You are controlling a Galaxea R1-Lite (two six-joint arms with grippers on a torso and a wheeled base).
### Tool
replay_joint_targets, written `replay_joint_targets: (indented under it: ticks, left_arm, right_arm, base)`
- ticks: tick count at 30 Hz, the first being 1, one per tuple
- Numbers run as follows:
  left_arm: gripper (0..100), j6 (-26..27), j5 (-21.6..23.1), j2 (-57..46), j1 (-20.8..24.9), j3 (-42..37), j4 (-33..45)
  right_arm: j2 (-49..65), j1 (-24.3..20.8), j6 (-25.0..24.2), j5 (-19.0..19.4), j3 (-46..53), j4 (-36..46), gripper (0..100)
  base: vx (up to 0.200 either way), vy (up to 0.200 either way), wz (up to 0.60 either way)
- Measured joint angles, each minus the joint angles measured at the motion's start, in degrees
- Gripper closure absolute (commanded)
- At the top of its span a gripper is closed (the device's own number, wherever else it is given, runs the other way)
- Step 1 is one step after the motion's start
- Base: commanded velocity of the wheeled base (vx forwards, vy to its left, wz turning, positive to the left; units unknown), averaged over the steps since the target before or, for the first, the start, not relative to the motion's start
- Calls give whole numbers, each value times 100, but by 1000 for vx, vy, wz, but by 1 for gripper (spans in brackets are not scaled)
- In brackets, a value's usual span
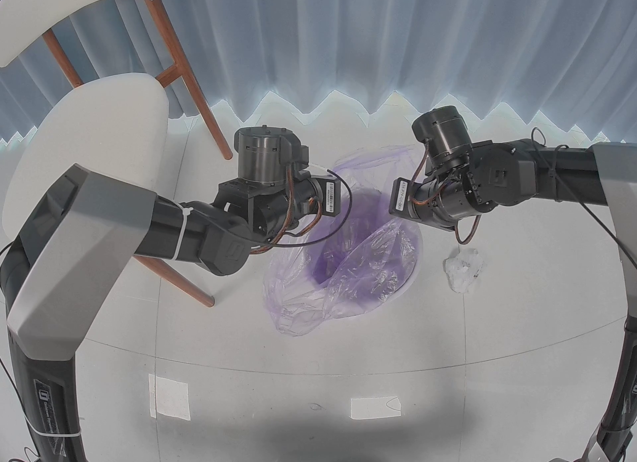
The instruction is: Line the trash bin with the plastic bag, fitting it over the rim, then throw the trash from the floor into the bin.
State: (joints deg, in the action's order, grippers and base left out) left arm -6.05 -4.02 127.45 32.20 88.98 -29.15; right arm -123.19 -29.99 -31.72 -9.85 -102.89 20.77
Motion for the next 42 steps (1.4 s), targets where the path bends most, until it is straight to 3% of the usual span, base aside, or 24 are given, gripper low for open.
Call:
replay_joint_targets:
  ticks: [2, 5, 11, 18, 25, 32, 42]
  left_arm:
    - [100, 0, -51, 5, -45, 0, 15]
    - [100, 4, -166, 2, -149, 2, 68]
    - [100, -51, -739, -77, -389, 2, 652]
    - [100, -358, -1124, -271, -513, 0, 1530]
    - [100, -596, -1150, -157, -544, 286, 1610]
    - [100, -708, -1157, 284, -574, 1067, 1744]
    - [100, -1037, -1141, 953, -767, 2367, 2981]
  right_arm:
    - [105, 59, 24, 101, 88, 0, 100]
    - [282, 265, 180, 613, 283, -2, 100]
    - [560, 1112, 1341, 1942, 595, -52, 100]
    - [507, 1759, 1657, 2594, 336, -228, 100]
    - [177, 1982, 1690, 2692, -22, -299, 100]
    - [-204, 2010, 1694, 2692, -282, -638, 100]
    - [-895, 2049, 1684, 2649, -924, -740, 100]
  base:
    - [0, 0, 0]
    - [0, 0, 0]
    - [0, 0, 0]
    - [0, 0, 0]
    - [0, 0, 0]
    - [0, 0, 0]
    - [0, 0, 0]
